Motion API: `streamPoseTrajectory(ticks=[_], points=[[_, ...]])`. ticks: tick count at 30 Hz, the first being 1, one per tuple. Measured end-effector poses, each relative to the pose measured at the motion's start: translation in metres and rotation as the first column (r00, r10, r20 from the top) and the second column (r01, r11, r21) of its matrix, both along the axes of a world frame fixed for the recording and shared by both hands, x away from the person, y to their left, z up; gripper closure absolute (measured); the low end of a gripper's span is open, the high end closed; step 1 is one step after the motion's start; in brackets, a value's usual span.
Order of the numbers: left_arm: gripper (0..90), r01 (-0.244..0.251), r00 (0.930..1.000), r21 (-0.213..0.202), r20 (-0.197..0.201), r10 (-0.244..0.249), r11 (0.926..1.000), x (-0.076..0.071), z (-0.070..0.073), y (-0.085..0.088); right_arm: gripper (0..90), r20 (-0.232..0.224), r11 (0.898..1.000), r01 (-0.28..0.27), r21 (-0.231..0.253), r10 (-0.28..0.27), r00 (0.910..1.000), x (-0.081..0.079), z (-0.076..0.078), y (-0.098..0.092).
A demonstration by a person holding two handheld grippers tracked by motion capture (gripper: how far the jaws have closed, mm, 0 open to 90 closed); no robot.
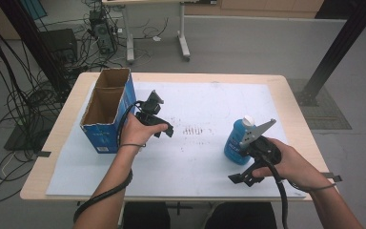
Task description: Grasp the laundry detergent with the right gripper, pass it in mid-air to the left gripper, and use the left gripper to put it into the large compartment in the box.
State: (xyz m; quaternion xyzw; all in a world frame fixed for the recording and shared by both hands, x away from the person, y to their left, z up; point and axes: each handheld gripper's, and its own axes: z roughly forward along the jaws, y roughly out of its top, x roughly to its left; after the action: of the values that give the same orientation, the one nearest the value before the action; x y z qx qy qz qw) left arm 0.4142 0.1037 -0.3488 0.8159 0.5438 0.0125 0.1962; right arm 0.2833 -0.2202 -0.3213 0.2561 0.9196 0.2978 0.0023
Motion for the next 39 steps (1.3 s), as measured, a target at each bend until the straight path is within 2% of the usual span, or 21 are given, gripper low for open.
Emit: streamPoseTrajectory(ticks=[17,39], points=[[11.3,-0.01,0.9999,-0.001,0.003,0.01,1.0,-0.002,-0.002,0.004,5.1,-0.017,1.0,0.025,-0.012,-0.025,0.9995,-0.004,-0.012,-0.013],[11.3,-0.006,1.0,-0.006,0.005,0.006,1.0,0.0,-0.001,-0.002,5.2,-0.034,0.996,0.082,-0.025,-0.083,0.996,-0.005,-0.031,-0.044]])
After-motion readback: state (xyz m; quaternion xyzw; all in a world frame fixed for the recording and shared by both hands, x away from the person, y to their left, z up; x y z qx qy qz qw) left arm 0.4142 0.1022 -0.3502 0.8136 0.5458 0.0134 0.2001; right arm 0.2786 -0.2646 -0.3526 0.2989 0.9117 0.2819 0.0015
